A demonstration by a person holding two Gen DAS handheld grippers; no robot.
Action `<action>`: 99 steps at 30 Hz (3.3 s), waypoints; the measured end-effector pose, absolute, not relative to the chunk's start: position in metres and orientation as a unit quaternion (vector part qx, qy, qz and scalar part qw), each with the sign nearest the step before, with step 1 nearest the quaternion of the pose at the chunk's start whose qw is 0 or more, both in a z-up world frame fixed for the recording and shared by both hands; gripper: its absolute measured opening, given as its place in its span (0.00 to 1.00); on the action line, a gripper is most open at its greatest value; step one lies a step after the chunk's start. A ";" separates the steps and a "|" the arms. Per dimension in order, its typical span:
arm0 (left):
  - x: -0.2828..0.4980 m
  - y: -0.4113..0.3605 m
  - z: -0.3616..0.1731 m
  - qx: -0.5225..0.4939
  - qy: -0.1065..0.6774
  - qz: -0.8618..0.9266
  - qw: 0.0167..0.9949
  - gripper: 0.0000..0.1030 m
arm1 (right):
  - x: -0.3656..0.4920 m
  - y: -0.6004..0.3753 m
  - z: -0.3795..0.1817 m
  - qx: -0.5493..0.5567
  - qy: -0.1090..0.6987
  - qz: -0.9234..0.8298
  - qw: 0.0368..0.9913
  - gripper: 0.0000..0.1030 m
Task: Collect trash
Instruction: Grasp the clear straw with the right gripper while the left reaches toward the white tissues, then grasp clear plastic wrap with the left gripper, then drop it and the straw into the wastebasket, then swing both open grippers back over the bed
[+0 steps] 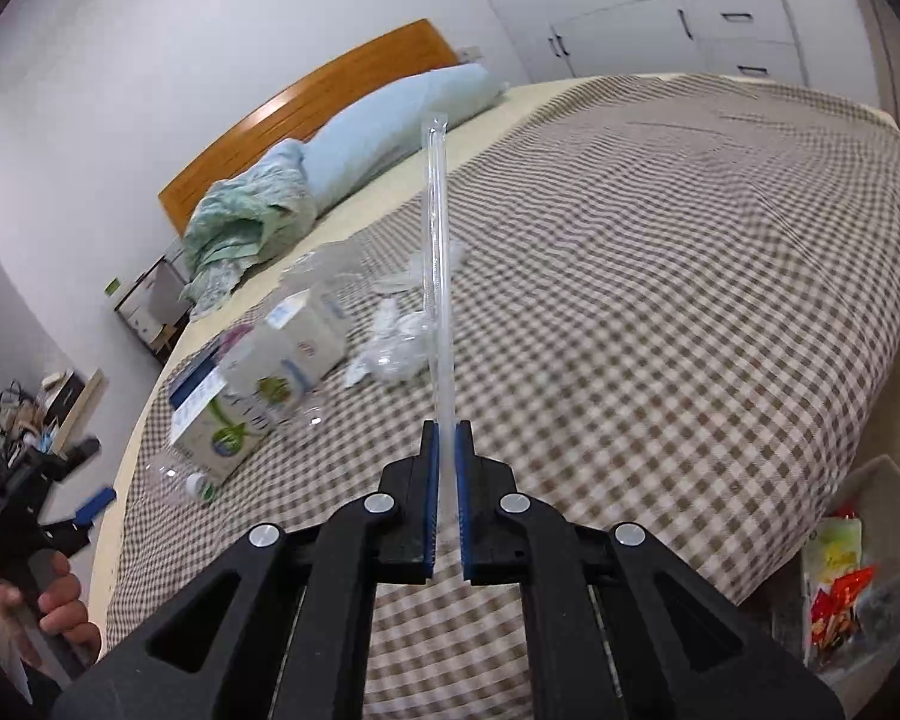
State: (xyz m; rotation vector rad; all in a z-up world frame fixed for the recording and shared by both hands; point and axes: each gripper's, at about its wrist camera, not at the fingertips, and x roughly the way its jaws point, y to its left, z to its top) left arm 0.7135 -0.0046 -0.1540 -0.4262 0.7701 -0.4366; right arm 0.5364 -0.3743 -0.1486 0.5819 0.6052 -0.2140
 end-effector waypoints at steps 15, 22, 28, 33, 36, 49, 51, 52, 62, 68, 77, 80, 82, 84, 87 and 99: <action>0.746 -0.325 -0.209 0.126 0.418 -0.246 0.865 0.66 | 0.489 -0.459 -0.143 0.283 0.275 -0.100 0.913 0.05; 0.753 -0.333 -0.247 0.240 0.399 -0.158 0.871 0.28 | 0.458 -0.499 -0.175 0.324 0.296 -0.109 0.892 0.05; 0.699 -0.298 -0.186 0.148 0.394 -0.229 0.878 0.26 | 0.433 -0.517 -0.155 0.333 0.275 -0.079 0.899 0.05; 0.648 -0.279 -0.150 0.092 0.405 -0.256 0.873 0.26 | 0.380 -0.545 -0.152 0.295 0.307 -0.094 0.900 0.05; 0.613 -0.285 -0.144 0.063 0.421 -0.284 0.859 0.26 | 0.331 -0.572 -0.173 0.244 0.371 -0.135 0.886 0.05; 0.468 -0.407 -0.207 0.127 0.516 -0.380 0.757 0.26 | 0.252 -0.637 -0.452 0.247 0.642 -0.260 0.677 0.48; 0.454 -0.427 -0.224 0.148 0.531 -0.383 0.741 0.26 | 0.249 -0.640 -0.453 0.262 0.628 -0.269 0.682 0.51; 0.449 -0.438 -0.234 0.159 0.541 -0.387 0.729 0.26 | 0.244 -0.641 -0.445 0.274 0.611 -0.268 0.692 0.53; 0.434 -0.577 -0.381 0.212 0.666 -0.396 0.596 0.47 | 0.148 -0.654 -0.367 0.381 0.455 -0.301 0.746 0.64; 0.453 -0.612 -0.435 0.207 0.642 -0.303 0.673 0.71 | 0.124 -0.647 -0.373 0.409 0.457 -0.298 0.731 0.64; 0.440 -0.573 -0.408 0.238 0.623 -0.312 0.677 0.71 | 0.148 -0.641 -0.364 0.388 0.473 -0.281 0.739 0.64; 0.439 -0.558 -0.399 0.241 0.625 -0.317 0.671 0.71 | 0.159 -0.636 -0.353 0.374 0.475 -0.277 0.747 0.64; 0.440 -0.548 -0.389 0.227 0.629 -0.326 0.668 0.73 | 0.165 -0.632 -0.348 0.362 0.479 -0.278 0.750 0.64; 0.441 -0.540 -0.378 0.207 0.625 -0.340 0.671 0.73 | 0.170 -0.628 -0.340 0.348 0.483 -0.280 0.753 0.64; 0.442 -0.530 -0.357 0.197 0.613 -0.354 0.678 0.73 | 0.176 -0.620 -0.324 0.324 0.489 -0.280 0.760 0.64; 0.466 -0.413 -0.210 0.086 0.505 -0.399 0.760 0.74 | 0.222 -0.588 -0.221 0.233 0.458 -0.278 0.811 0.64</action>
